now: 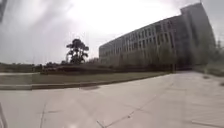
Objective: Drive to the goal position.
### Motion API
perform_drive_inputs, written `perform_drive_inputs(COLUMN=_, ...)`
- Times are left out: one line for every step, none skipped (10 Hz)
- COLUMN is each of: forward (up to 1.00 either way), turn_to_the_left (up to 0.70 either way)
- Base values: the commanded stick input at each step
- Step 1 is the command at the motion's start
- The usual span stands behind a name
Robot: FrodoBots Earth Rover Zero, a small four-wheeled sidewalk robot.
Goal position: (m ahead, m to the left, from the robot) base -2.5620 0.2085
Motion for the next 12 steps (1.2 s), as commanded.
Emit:
perform_drive_inputs(forward=0.70, turn_to_the_left=0.00)
perform_drive_inputs(forward=0.70, turn_to_the_left=0.00)
perform_drive_inputs(forward=0.70, turn_to_the_left=0.00)
perform_drive_inputs(forward=0.70, turn_to_the_left=0.00)
perform_drive_inputs(forward=0.70, turn_to_the_left=0.00)
perform_drive_inputs(forward=0.51, turn_to_the_left=0.00)
perform_drive_inputs(forward=0.00, turn_to_the_left=0.00)
perform_drive_inputs(forward=0.00, turn_to_the_left=0.00)
perform_drive_inputs(forward=0.00, turn_to_the_left=-0.02)
perform_drive_inputs(forward=0.00, turn_to_the_left=-0.34)
perform_drive_inputs(forward=0.00, turn_to_the_left=-0.45)
perform_drive_inputs(forward=0.00, turn_to_the_left=-0.45)
